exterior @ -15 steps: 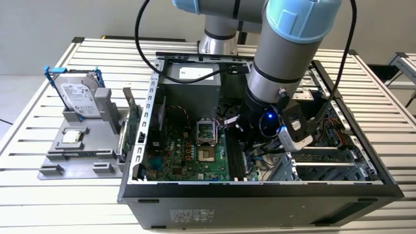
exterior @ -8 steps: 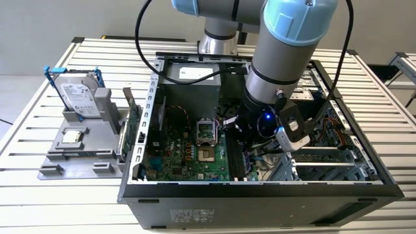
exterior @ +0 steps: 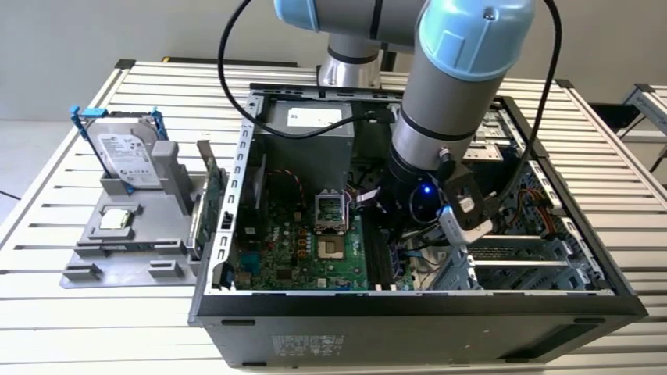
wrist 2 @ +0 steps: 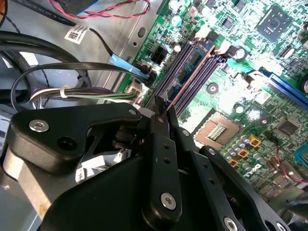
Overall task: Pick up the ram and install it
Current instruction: 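Insert the ram into the slot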
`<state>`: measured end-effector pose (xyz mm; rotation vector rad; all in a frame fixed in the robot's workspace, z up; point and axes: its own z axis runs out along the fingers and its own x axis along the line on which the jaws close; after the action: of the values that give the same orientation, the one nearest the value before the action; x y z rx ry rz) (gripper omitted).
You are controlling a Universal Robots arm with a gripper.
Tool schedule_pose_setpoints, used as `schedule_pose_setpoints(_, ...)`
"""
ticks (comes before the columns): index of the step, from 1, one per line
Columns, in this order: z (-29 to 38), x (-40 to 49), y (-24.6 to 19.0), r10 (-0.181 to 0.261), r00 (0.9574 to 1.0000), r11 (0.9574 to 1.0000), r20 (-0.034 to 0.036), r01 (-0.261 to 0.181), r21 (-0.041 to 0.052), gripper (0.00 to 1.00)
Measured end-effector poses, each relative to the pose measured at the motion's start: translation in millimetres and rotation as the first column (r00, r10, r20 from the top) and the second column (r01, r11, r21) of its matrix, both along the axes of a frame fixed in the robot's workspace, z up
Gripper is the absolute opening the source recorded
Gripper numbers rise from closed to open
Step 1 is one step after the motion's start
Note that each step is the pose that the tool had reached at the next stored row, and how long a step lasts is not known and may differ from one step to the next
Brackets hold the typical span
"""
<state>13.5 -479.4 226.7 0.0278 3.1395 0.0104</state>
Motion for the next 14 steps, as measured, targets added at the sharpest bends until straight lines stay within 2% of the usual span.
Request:
schedule_pose_setpoints(10, -5.9, -0.8, 2.2, -0.001, 1.0, 1.0, 0.0, 0.001, 0.0043, 0.0)
schedule_pose_setpoints(14, -6.2, -0.8, 2.3, -0.001, 1.0, 1.0, 0.0, 0.001, 0.0043, 0.0)
